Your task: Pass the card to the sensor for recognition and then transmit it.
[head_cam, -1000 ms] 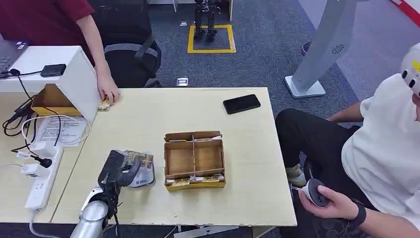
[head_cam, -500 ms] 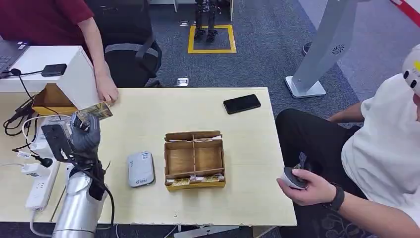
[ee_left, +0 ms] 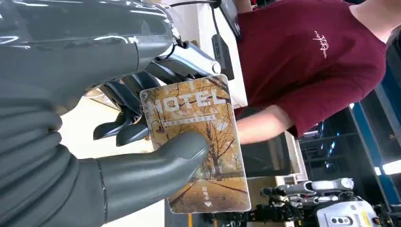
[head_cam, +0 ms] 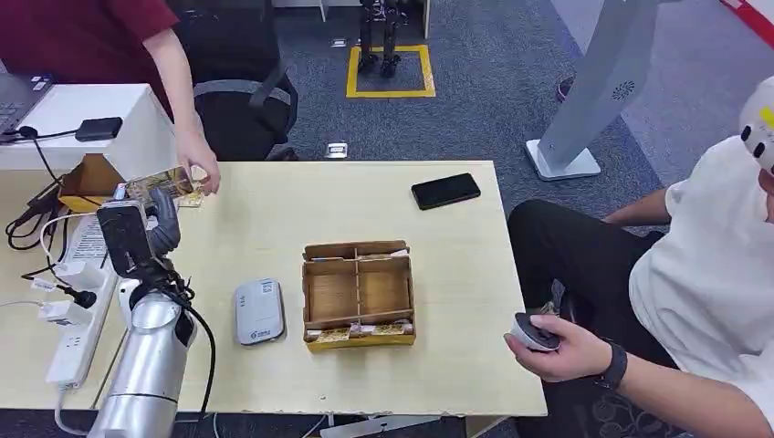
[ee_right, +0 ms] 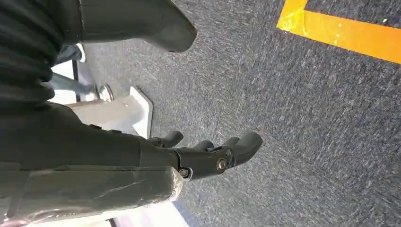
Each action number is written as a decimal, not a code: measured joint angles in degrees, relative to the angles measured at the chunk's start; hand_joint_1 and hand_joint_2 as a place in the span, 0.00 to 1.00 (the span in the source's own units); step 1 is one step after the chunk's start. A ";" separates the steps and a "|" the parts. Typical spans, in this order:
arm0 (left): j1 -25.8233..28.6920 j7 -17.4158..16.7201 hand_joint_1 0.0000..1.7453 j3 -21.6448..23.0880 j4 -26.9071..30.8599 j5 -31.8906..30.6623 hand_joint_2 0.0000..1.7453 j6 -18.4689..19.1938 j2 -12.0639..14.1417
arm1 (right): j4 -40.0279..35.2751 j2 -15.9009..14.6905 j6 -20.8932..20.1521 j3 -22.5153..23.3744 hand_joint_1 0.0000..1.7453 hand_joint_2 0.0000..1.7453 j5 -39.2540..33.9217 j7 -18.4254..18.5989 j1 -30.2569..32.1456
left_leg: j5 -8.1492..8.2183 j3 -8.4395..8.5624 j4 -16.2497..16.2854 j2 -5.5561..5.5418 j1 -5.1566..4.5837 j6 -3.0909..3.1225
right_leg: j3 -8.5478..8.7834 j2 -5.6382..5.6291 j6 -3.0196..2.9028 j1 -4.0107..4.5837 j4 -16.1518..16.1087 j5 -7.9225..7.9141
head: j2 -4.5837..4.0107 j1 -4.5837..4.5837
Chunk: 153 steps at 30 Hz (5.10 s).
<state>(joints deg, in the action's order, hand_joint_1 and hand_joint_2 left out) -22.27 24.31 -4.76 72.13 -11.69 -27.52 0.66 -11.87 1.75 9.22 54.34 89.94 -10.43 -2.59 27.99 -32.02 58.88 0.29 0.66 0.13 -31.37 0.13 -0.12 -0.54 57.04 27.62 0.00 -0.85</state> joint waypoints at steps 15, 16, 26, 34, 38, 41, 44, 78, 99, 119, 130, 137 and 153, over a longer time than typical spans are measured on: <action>0.12 0.42 0.00 -0.37 -1.66 -1.03 1.00 -0.26 0.24 | 0.00 0.00 -0.04 -0.39 0.00 1.00 0.00 -0.07 0.01 | 0.00 -0.03 0.00 0.00 0.00 0.00 | -0.02 0.00 0.00 0.00 0.00 0.00 | 0.00 0.00; 0.17 0.50 0.00 -0.37 -1.66 -1.14 1.00 -0.26 0.24 | 0.00 0.00 -0.09 -0.39 0.00 1.00 0.00 -0.04 0.01 | 0.00 -0.03 0.00 0.00 0.00 0.00 | -0.02 0.00 0.00 0.00 0.00 0.00 | 0.00 0.02; 1.13 -3.63 0.00 -0.48 -1.16 3.56 1.00 9.65 1.16 | 0.00 0.00 -0.13 -0.39 0.00 1.00 -0.79 0.46 0.03 | 0.00 -0.04 0.00 0.04 0.00 0.00 | -0.04 -0.04 0.00 0.00 0.01 0.00 | 0.00 0.00; 12.28 -2.62 0.00 3.13 12.10 3.54 1.00 27.65 5.84 | 0.02 0.00 -0.66 0.35 0.00 1.00 -2.87 0.77 0.75 | 0.06 -0.12 -0.01 0.11 0.00 0.00 | -0.18 -0.15 -0.02 0.00 0.00 0.03 | 0.00 0.00; 18.78 -1.99 0.00 5.29 20.57 1.46 1.00 28.20 7.00 | 0.02 0.00 -0.68 1.25 0.00 1.00 -3.17 0.66 1.25 | 0.10 -0.23 -0.01 0.08 0.00 -0.03 | -0.27 -0.09 0.04 0.00 -0.01 0.08 | 0.00 0.02; 20.92 -0.39 0.00 6.17 23.68 -1.87 1.00 27.28 8.05 | 0.02 0.00 -0.72 1.42 0.00 1.00 -3.50 0.55 1.22 | 0.09 -0.24 -0.02 0.09 0.01 -0.03 | -0.22 -0.10 0.04 0.00 -0.01 0.07 | 0.00 0.04; 28.08 5.02 0.00 10.15 29.45 -20.56 1.00 18.97 9.40 | 0.02 0.09 -0.63 1.97 0.00 1.00 -4.02 -0.06 1.43 | 0.16 -0.07 -0.03 0.34 -0.03 -0.05 | -0.22 -0.34 0.00 -0.03 -0.01 0.05 | 0.00 -0.19; 21.38 -16.37 0.00 43.06 16.41 -64.74 1.00 2.60 10.90 | -0.02 0.15 -1.33 4.39 0.00 1.00 -1.18 -0.13 0.44 | 0.09 -0.15 -0.02 0.04 -0.02 0.00 | -0.17 -0.04 0.07 -0.03 -0.01 0.05 | 0.00 0.04; 15.49 -21.40 0.00 43.93 6.32 -64.15 1.00 6.16 7.37 | -0.02 0.52 -0.87 4.02 0.00 1.00 -0.22 -0.33 0.24 | 0.03 -0.17 -0.01 0.04 -0.02 0.04 | -0.20 -0.05 0.07 -0.02 -0.01 0.04 | 0.00 0.02; 15.45 -22.03 0.00 41.46 4.87 -63.71 1.00 5.33 6.27 | -0.02 0.68 -0.52 4.00 0.00 1.00 0.00 -0.79 0.29 | 0.03 -0.18 -0.01 0.04 -0.02 0.04 | -0.19 -0.05 0.07 -0.02 -0.01 0.04 | 0.00 0.02; 15.47 -22.01 1.00 40.04 4.87 -63.36 1.00 5.36 5.99 | -0.02 0.68 -0.46 4.00 0.00 1.00 0.00 -0.81 0.29 | 0.03 -0.18 -0.01 0.03 -0.02 0.04 | -0.19 -0.04 0.07 -0.02 0.00 0.04 | 0.00 0.04; 15.51 -21.99 0.94 39.56 4.88 -62.84 1.00 5.38 5.97 | -0.02 0.68 -0.48 4.00 0.00 1.00 0.00 -0.92 0.30 | 0.03 -0.18 -0.01 0.03 -0.02 0.04 | -0.19 -0.04 0.07 -0.02 0.00 0.04 | 0.00 0.04; 15.57 -21.03 1.00 39.39 4.87 -61.53 1.00 7.02 5.97 | -0.02 0.70 -0.02 4.00 0.00 1.00 0.00 -1.60 0.30 | 0.03 -0.18 -0.01 0.03 -0.02 0.04 | -0.19 -0.04 0.06 -0.02 0.00 0.05 | 0.00 0.02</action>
<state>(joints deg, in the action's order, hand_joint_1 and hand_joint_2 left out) -6.70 3.28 34.62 77.00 -73.22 -20.50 6.62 -11.89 2.45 9.20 58.34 89.94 -12.02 -2.29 28.02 -32.20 58.87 0.32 0.64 0.18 -31.57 0.09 -0.05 -0.55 57.04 27.67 0.00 -0.83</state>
